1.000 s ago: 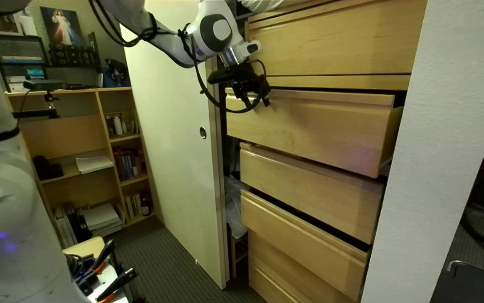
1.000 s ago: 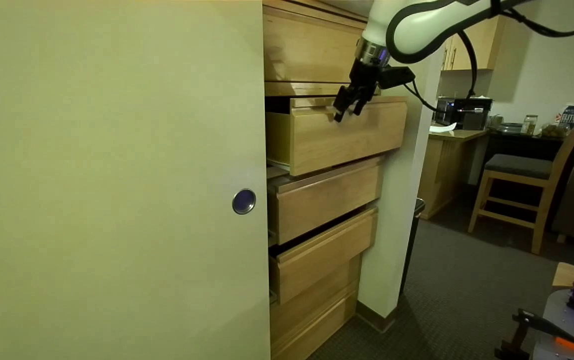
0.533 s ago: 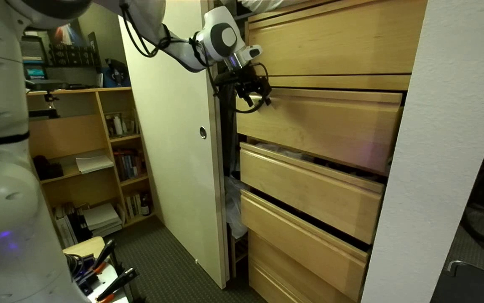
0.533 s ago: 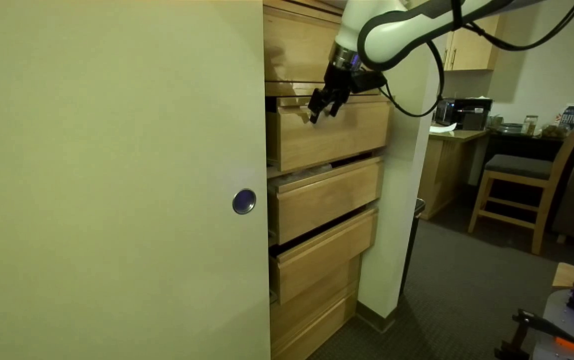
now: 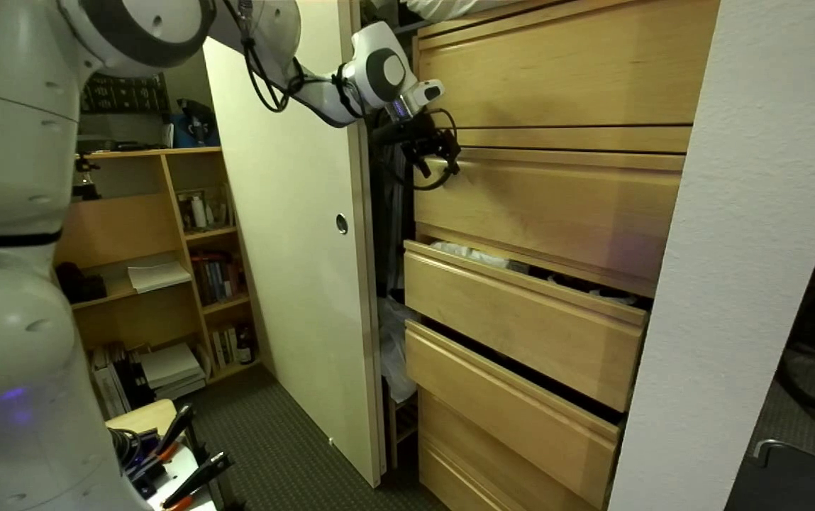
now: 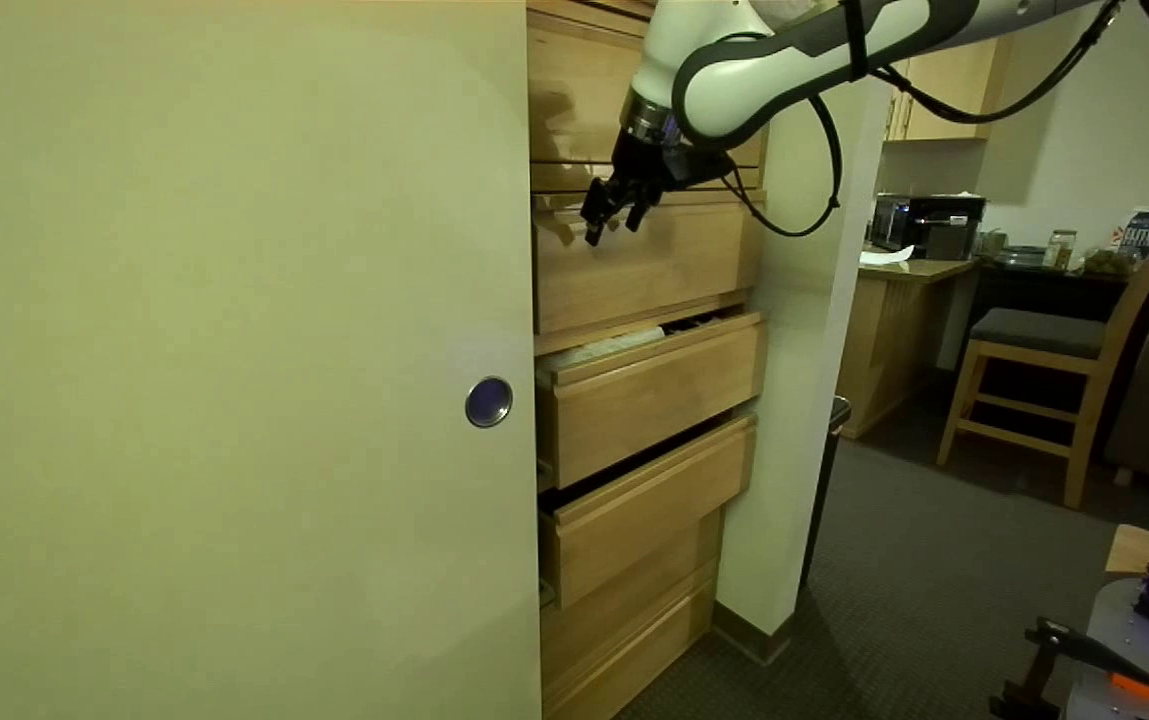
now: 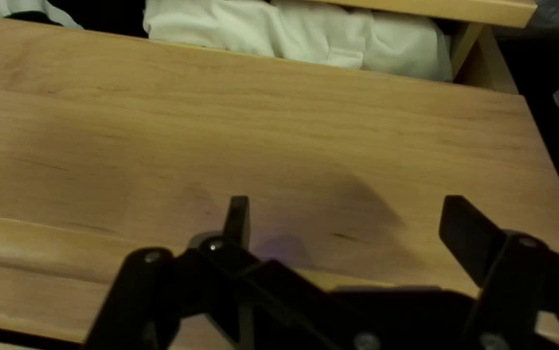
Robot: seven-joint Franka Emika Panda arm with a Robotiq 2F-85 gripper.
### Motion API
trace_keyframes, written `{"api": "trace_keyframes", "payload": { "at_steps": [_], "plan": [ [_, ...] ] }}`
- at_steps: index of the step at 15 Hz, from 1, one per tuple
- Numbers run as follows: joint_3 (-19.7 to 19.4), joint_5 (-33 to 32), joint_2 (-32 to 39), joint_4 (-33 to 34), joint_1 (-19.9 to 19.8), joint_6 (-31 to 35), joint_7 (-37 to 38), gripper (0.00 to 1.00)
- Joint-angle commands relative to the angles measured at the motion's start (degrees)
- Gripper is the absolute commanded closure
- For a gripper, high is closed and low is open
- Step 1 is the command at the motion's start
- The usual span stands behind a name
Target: Close the second drawer from the top.
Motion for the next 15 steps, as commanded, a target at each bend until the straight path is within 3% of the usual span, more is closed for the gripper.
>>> {"api": "trace_keyframes", "payload": {
  "at_steps": [1,5,9,12,15],
  "plan": [
    [-1.2,-1.3,0.3,1.3,1.4,-0.6,1.0,0.0],
    [0.5,2.9,-8.1,-7.8,0.1,-1.0,-2.8,0.0],
    [2.7,11.4,-19.1,-18.9,-1.9,-4.5,-11.6,0.0],
    [2.6,16.1,-27.8,-26.5,-2.3,-9.0,-17.3,0.0],
    [1.6,16.8,-36.9,-34.7,-2.7,-12.6,-20.2,0.0]
  ]
}}
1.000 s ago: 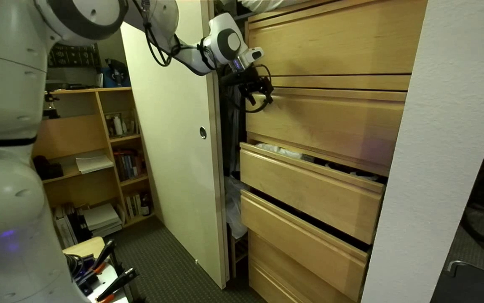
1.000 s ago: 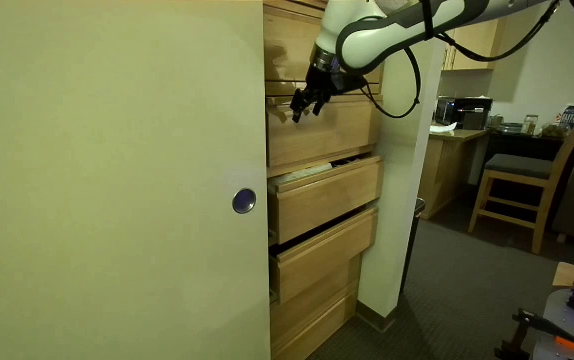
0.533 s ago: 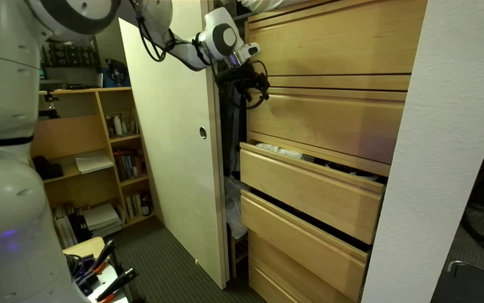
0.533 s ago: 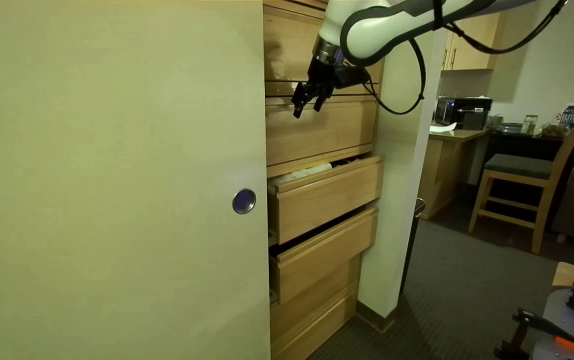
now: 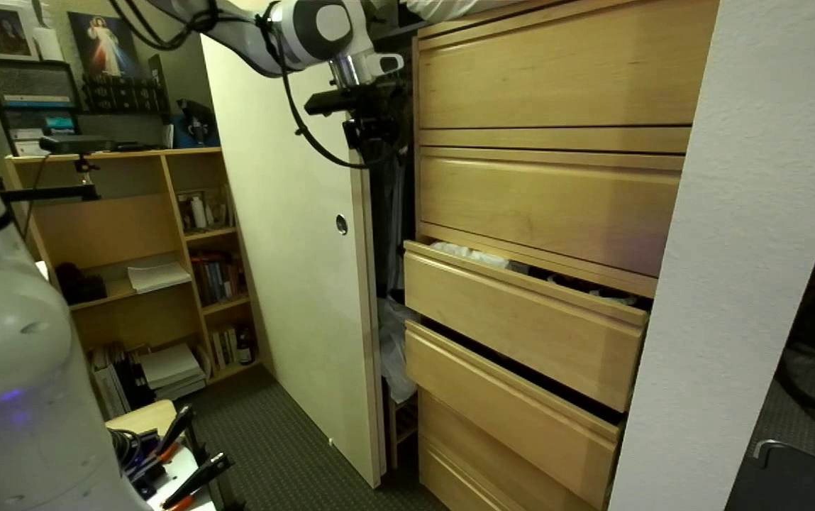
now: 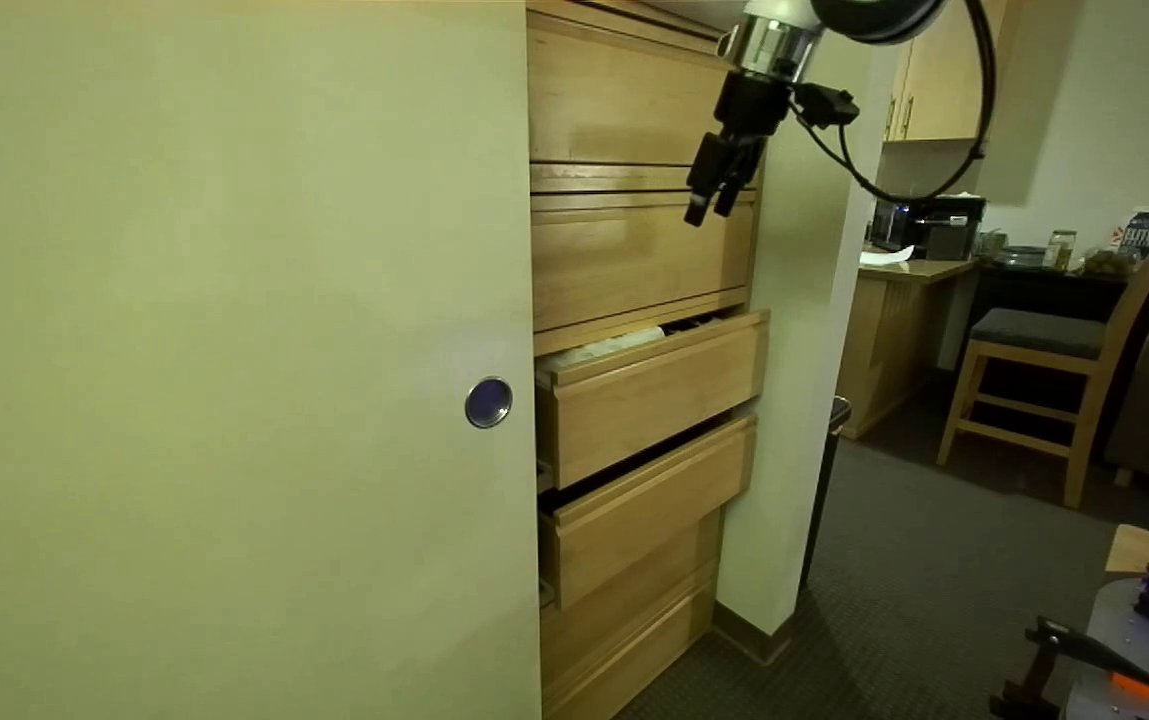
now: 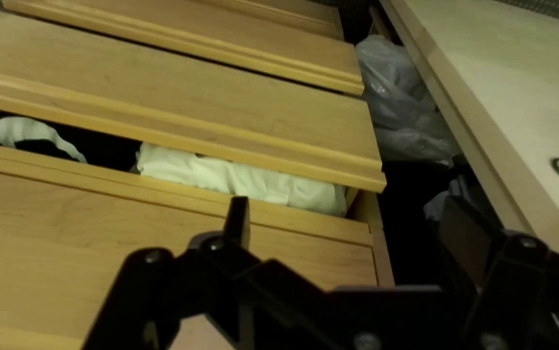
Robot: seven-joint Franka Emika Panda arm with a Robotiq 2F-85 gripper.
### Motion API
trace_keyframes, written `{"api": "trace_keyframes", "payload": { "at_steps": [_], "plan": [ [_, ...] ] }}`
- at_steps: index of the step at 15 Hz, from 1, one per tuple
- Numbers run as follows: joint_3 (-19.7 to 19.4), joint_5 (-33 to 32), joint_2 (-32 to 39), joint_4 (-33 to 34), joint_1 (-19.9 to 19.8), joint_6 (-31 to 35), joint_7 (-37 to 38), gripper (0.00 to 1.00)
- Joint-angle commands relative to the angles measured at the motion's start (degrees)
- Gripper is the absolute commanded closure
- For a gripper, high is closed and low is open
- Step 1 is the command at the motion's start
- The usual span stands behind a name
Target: Close the second drawer from the top.
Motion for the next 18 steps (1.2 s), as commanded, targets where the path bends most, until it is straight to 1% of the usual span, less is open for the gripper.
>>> {"api": "trace_keyframes", "payload": {
  "at_steps": [1,3,6,10,11,12,14,18],
  "plan": [
    [-0.6,2.0,-13.2,-13.1,-1.7,-2.9,-5.2,0.0],
    [-1.4,1.3,-18.6,-18.1,-2.1,-4.8,-6.1,0.0],
    [-2.4,1.3,-24.3,-23.6,-2.5,-6.7,-6.7,0.0],
    [-2.6,1.6,-29.6,-28.9,-2.4,-7.6,-5.5,0.0],
    [-2.3,1.7,-30.2,-29.5,-2.4,-8.3,-4.8,0.0],
    [-2.0,0.9,-27.1,-26.7,-2.7,-7.5,-4.7,0.0],
    [-2.0,0.9,-28.6,-28.1,-2.7,-7.8,-4.7,0.0],
    [-2.0,0.9,-29.1,-28.5,-2.7,-7.8,-4.7,0.0]
  ]
}}
